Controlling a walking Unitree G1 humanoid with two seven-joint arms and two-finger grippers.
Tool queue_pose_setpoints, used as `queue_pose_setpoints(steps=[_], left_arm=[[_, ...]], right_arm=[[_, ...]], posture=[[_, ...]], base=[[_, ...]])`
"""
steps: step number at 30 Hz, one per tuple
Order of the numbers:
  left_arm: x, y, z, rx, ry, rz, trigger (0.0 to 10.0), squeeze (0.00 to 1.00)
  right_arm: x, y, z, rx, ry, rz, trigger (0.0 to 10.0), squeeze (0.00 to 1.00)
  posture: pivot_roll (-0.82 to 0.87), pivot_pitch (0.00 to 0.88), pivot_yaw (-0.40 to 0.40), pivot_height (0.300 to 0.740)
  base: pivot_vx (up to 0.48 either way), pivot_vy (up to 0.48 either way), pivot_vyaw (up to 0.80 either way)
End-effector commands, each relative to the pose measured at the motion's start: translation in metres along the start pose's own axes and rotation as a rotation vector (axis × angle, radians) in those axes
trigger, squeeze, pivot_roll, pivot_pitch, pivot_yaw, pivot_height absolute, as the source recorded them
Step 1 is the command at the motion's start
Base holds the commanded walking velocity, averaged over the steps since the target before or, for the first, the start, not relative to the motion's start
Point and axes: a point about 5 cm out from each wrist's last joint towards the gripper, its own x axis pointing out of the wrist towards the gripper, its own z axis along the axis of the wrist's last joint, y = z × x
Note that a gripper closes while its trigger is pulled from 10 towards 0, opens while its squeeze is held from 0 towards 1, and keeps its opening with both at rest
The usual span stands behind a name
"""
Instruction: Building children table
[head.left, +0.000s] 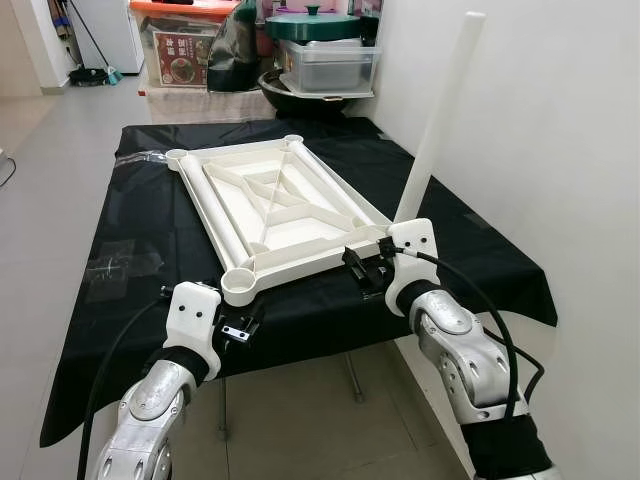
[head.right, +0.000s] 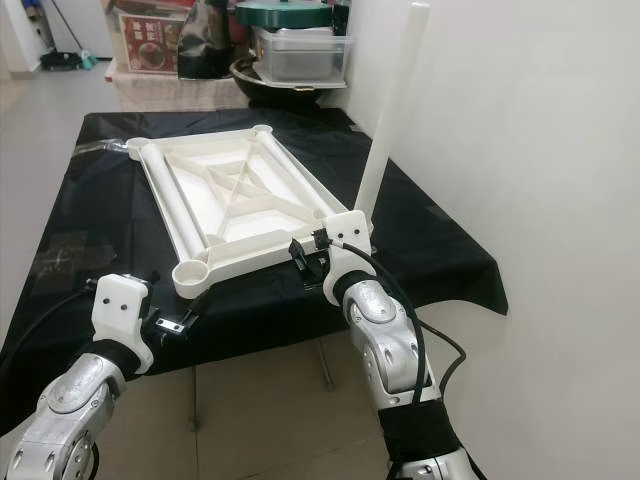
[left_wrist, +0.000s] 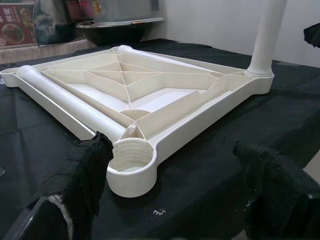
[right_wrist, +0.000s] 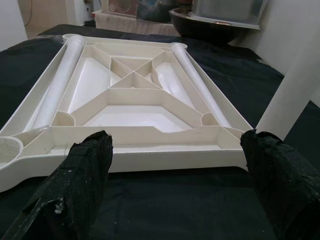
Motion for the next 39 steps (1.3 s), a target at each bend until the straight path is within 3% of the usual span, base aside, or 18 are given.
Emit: queue_pose_setpoints(steps=[1,4,16,23,39], left_arm=[[0.001,-0.001,-0.001,-0.010,0.014,-0.008,10.0,0.00],[0.001,-0.001,-0.001,-0.012,0.015,-0.010,10.0,0.00],[0.001,-0.003,-0.001,-0.002,0.015,-0.017,10.0,0.00],[0.000,-0.003,0.000,0.006,0.010,-0.022,10.0,0.00],[0.000,-0.004,0.001,0.005,0.003,-0.024,10.0,0.00]], right_arm=[[-0.002,-0.006,-0.002,0.004,-0.002,-0.030,10.0,0.00],[-0.002,-0.007,-0.002,0.006,0.001,-0.032,10.0,0.00],[-0.002,-0.009,-0.003,0.028,0.017,-0.036,10.0,0.00],[-0.004,-0.021,-0.004,0.049,0.017,-0.125,10.0,0.00],[-0.003,-0.023,-0.003,0.048,0.012,-0.146,10.0,0.00]], posture=[[0.10,0.000,-0.112,0.740],[0.10,0.000,-0.112,0.740],[0.10,0.000,-0.111,0.740],[0.10,0.000,-0.107,0.740],[0.10,0.000,-0.115,0.740]], base=[[0.000,0.000,0.00],[0.000,0.000,0.00],[0.000,0.000,-0.80],[0.000,0.000,-0.80],[0.000,0.000,-0.80]])
